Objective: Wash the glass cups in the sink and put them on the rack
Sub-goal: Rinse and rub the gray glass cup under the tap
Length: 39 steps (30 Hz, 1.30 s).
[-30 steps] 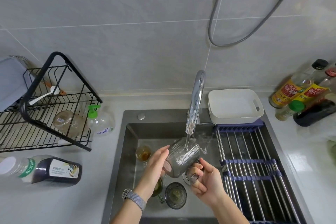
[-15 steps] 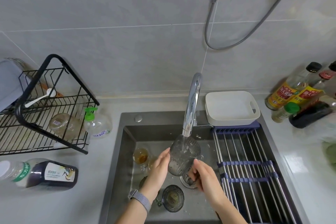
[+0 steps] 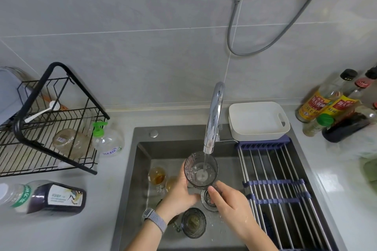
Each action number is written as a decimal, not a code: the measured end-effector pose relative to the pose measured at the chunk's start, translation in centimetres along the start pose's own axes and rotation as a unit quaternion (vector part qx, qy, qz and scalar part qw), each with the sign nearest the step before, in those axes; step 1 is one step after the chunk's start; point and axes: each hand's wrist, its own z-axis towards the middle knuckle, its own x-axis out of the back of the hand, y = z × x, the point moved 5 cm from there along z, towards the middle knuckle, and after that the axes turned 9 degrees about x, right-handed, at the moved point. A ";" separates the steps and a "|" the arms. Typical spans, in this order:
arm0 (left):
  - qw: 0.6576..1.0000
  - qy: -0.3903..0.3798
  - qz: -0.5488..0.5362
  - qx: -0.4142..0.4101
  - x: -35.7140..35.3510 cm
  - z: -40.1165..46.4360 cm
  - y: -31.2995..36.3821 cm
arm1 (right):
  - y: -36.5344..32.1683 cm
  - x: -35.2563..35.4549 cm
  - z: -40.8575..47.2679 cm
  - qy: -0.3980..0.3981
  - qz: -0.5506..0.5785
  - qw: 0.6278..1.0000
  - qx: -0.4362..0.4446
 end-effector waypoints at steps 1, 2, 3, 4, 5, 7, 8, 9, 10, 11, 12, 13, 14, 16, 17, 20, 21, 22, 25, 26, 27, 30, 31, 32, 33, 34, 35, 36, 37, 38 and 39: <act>1.000 -0.008 0.002 -0.013 -0.1 0.1 0.1 | 0.1 -0.1 -0.1 -0.004 0.017 1.000 -0.007; 1.000 -0.010 0.002 -0.022 -0.2 0.4 0.0 | 0.3 -0.4 -0.2 -0.007 0.043 0.999 -0.017; 0.999 -0.015 -0.001 -0.031 -0.2 0.4 0.0 | 0.3 -0.5 -0.2 -0.008 0.079 0.997 -0.027; 0.999 -0.016 0.001 -0.039 -0.3 0.5 0.0 | 0.2 -0.7 -0.3 -0.007 0.119 0.992 -0.040; 0.999 -0.008 0.002 -0.045 -0.3 0.6 0.0 | 0.3 -0.9 -0.4 -0.006 0.162 0.985 -0.052; 0.999 0.019 -0.021 -0.047 -0.3 0.9 0.1 | 0.3 -1.4 -0.5 -0.012 0.246 0.967 -0.065; 0.998 0.031 -0.034 -0.049 -0.2 1.0 0.0 | 0.1 -1.5 -0.5 -0.020 0.270 0.960 -0.064; 0.997 0.046 -0.037 -0.051 -0.1 1.2 -0.2 | 0.0 -1.4 -0.6 -0.029 0.274 0.959 -0.060; 0.996 0.060 -0.034 -0.050 0.0 1.3 -0.4 | -0.1 -1.3 -0.6 -0.035 0.278 0.959 -0.052; 0.996 0.072 -0.020 -0.050 0.3 1.2 -0.5 | -0.3 -1.1 -0.6 -0.043 0.273 0.960 -0.042; 0.996 0.079 -0.008 -0.049 0.6 1.1 -0.5 | -0.3 -0.8 -0.5 -0.046 0.268 0.961 -0.040; 0.996 0.081 0.006 -0.048 0.9 0.9 -0.3 | -0.5 -0.3 -0.4 -0.043 0.249 0.967 -0.029; 0.996 0.078 0.018 -0.047 1.1 0.7 -0.1 | -0.4 0.2 -0.4 -0.025 0.232 0.972 -0.032; 0.996 0.070 0.029 -0.047 1.5 0.5 0.2 | 0.2 1.3 -0.2 0.033 0.199 0.979 -0.036; 0.997 0.062 0.027 -0.047 1.6 0.4 0.3 | 0.6 1.9 -0.2 0.077 0.178 0.980 -0.030; 0.998 0.031 0.012 -0.046 1.7 0.6 0.5 | 0.4 3.4 0.1 0.144 0.129 0.979 0.068; 0.999 0.021 -0.002 -0.044 1.9 0.7 0.4 | -0.2 3.8 0.2 0.129 0.073 0.980 0.135; 0.999 0.014 -0.018 -0.041 2.1 0.8 0.4 | -0.7 4.1 0.4 0.107 0.010 0.976 0.187; 0.998 -0.003 -0.047 -0.036 2.8 0.8 0.6 | -1.6 4.3 1.4 0.054 -0.185 0.932 0.308; 0.998 -0.014 -0.048 -0.041 2.9 0.7 0.9 | -1.8 4.2 1.8 0.037 -0.216 0.923 0.316; 0.998 -0.028 -0.043 -0.048 2.9 0.7 1.0 | -1.8 3.9 2.3 0.024 -0.235 0.914 0.331; 0.996 -0.055 -0.003 -0.072 2.7 0.6 1.4 | -2.0 2.9 2.9 -0.032 -0.261 0.893 0.365; 0.996 -0.061 -0.004 -0.070 2.7 0.6 1.4 | -2.0 2.8 3.0 -0.040 -0.257 0.896 0.360; 0.995 -0.066 -0.029 -0.064 2.7 0.6 1.2 | -2.0 2.9 3.0 -0.040 -0.241 0.908 0.341; 0.993 -0.067 -0.079 -0.053 2.9 0.4 1.1 | -1.9 3.1 3.0 -0.017 -0.219 0.921 0.321; 0.986 -0.067 -0.150 -0.037 3.0 0.2 0.9 | -2.1 3.3 2.9 0.013 -0.193 0.933 0.304; 0.967 -0.075 -0.241 -0.017 2.9 0.0 0.7 | -2.2 3.3 2.6 0.050 -0.171 0.939 0.295; 0.939 -0.100 -0.328 0.002 2.5 -0.1 0.5 | -2.5 3.0 2.4 0.082 -0.160 0.940 0.291; 0.908 -0.132 -0.398 0.025 1.9 -0.2 0.4 | -2.7 2.6 2.3 0.114 -0.159 0.937 0.289; 0.887 -0.153 -0.434 0.043 1.2 -0.3 0.4 | -3.1 1.9 2.2 0.133 -0.160 0.935 0.287; 0.875 -0.149 -0.456 0.058 0.7 -0.3 0.4 | -3.5 1.3 2.2 0.147 -0.169 0.929 0.295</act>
